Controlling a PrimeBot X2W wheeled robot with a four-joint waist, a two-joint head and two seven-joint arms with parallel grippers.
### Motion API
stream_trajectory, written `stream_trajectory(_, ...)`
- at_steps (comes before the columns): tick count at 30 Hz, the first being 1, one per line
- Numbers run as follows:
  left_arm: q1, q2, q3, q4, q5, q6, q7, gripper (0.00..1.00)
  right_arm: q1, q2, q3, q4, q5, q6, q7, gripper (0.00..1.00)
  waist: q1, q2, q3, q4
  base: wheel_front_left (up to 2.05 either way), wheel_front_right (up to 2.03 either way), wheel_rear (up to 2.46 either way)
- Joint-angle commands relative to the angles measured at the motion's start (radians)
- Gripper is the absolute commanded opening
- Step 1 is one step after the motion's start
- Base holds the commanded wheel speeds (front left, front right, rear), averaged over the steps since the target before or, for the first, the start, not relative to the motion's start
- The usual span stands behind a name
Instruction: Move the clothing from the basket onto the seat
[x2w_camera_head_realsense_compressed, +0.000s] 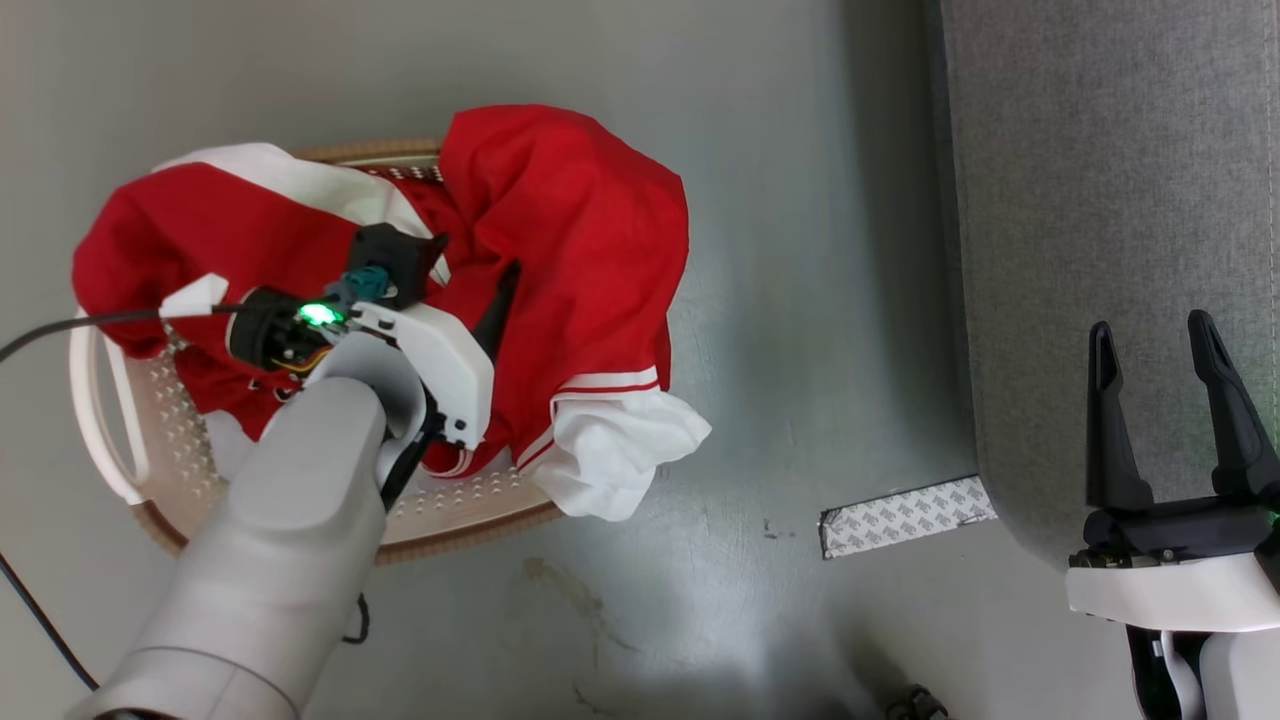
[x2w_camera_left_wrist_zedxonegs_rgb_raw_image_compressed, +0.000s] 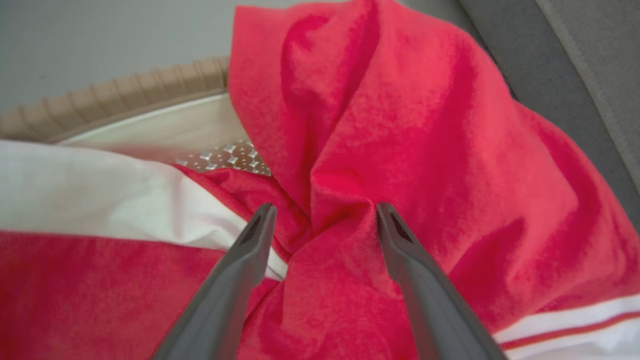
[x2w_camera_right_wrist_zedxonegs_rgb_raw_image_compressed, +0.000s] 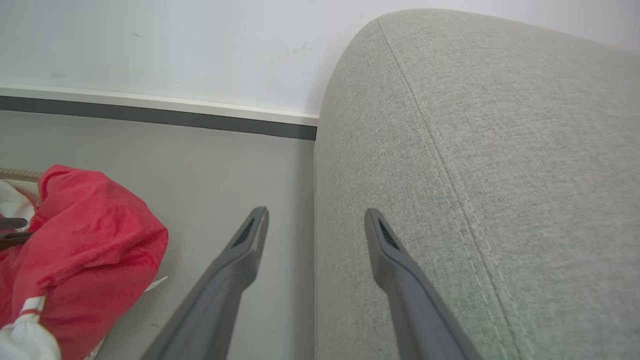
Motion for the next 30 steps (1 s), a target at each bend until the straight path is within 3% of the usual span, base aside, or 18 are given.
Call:
stream_trajectory(1,-0.018,0.01,-0.002,0.014,-0.022,-0.005,-0.013,1.0,-0.016,-0.001,0.004,-0.007,0.009,-0.002,0.001,1.0,-0.0001,0.0,0.009,-0.004,0.0,0.0,0.0)
stream_trajectory(19,-0.086,0.04,-0.049,0.101,-0.091,-0.005,-0.006,1.0,-0.022,-0.001,0.021,-0.005,0.022,-0.002,0.001,1.0,-0.0001,0.0,0.064,-0.023,0.0,0.0,0.0)
stream_trajectory(30,-0.07,0.046,-0.136,0.064,-0.192,-0.005,0.033,1.0,-0.025,-0.001,0.025,-0.003,0.026,-0.002,0.001,1.0,-0.0001,0.0,0.073,-0.024,0.0,0.0,0.0)
